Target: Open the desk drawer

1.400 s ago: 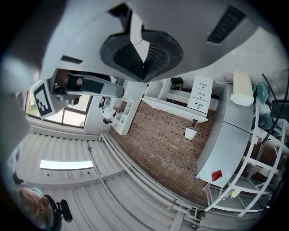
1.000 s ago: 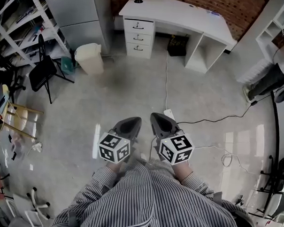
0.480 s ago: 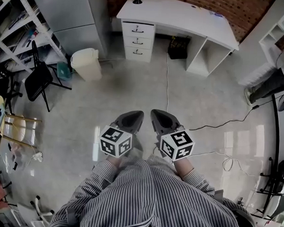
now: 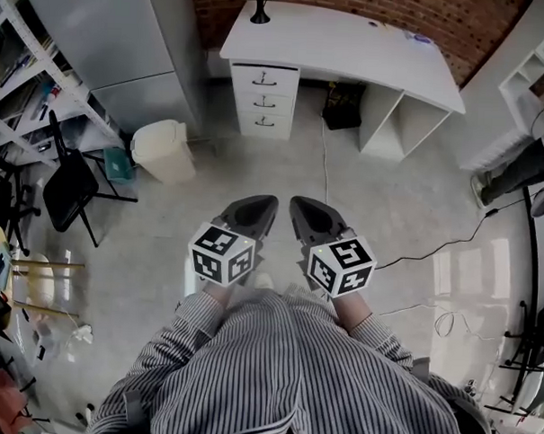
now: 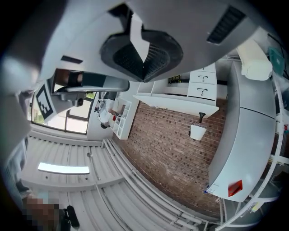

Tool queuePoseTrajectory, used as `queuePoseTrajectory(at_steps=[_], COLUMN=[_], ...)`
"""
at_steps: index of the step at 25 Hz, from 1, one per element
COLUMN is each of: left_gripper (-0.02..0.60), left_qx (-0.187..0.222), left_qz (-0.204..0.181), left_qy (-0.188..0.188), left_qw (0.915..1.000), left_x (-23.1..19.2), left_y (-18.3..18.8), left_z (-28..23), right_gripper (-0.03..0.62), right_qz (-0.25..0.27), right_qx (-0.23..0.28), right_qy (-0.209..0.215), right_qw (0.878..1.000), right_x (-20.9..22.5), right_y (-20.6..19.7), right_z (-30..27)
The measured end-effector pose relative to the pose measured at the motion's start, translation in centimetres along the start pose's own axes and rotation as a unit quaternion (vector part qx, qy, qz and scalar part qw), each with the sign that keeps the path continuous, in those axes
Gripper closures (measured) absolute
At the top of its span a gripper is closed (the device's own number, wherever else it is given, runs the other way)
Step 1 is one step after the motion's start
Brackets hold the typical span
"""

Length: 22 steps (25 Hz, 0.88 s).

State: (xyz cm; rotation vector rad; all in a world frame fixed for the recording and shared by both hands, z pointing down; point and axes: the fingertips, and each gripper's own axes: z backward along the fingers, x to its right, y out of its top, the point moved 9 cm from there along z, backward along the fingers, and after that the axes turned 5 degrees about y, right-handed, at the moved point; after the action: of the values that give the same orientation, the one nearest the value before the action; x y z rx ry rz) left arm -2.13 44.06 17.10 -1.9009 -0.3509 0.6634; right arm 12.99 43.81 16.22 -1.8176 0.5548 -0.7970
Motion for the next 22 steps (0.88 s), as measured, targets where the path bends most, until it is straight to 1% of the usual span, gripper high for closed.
queuePoseTrajectory(at_steps=[3, 6, 9, 13, 17, 20, 22], left_gripper=[0.571, 0.571, 0.571, 0.571, 0.571, 0.571, 0.571], left_qx=[-0.004, -0.011, -0.012, -0.019, -0.014, -0.015, -0.015], left_qz=[-0.003, 0.019, 0.037, 0.036, 0.048, 0.057, 0.059], left_qy=[-0.009, -0.014, -0.011, -0.008, 0.012, 0.027, 0.03], left_qw=[0.9999, 0.9997, 0.9992, 0.9991, 0.9987, 0.9979, 0.9977], left_x=[-1.9, -3.5, -4.5, -5.9, -8.3, -10.7, -12.3], left_y=[0.7, 0.6, 0.4, 0.7, 0.9, 1.4, 2.1], left_z=[-1.4, -2.5, -3.4, -4.8, -6.2, -8.5, -10.5], right_gripper=[0.579, 0.579, 0.579, 0.579, 0.579, 0.579, 0.579], right_qz=[-0.004, -0.012, -0.02, -0.034, -0.032, -0.032, -0.027], right_qx=[0.002, -0.008, -0.019, -0.023, -0.026, -0.032, -0.034], right_qy=[-0.011, -0.015, -0.009, 0.001, 0.017, 0.032, 0.041], right_qw=[1.0, 1.0, 1.0, 0.999, 0.999, 0.998, 0.998], right_x=[1.2, 1.9, 2.5, 4.3, 6.4, 8.7, 10.5], right_y=[0.9, 0.8, 0.3, 0.5, 1.1, 1.7, 2.5], right_z=[-2.1, -3.6, -4.4, -6.4, -9.6, -12.6, -14.5])
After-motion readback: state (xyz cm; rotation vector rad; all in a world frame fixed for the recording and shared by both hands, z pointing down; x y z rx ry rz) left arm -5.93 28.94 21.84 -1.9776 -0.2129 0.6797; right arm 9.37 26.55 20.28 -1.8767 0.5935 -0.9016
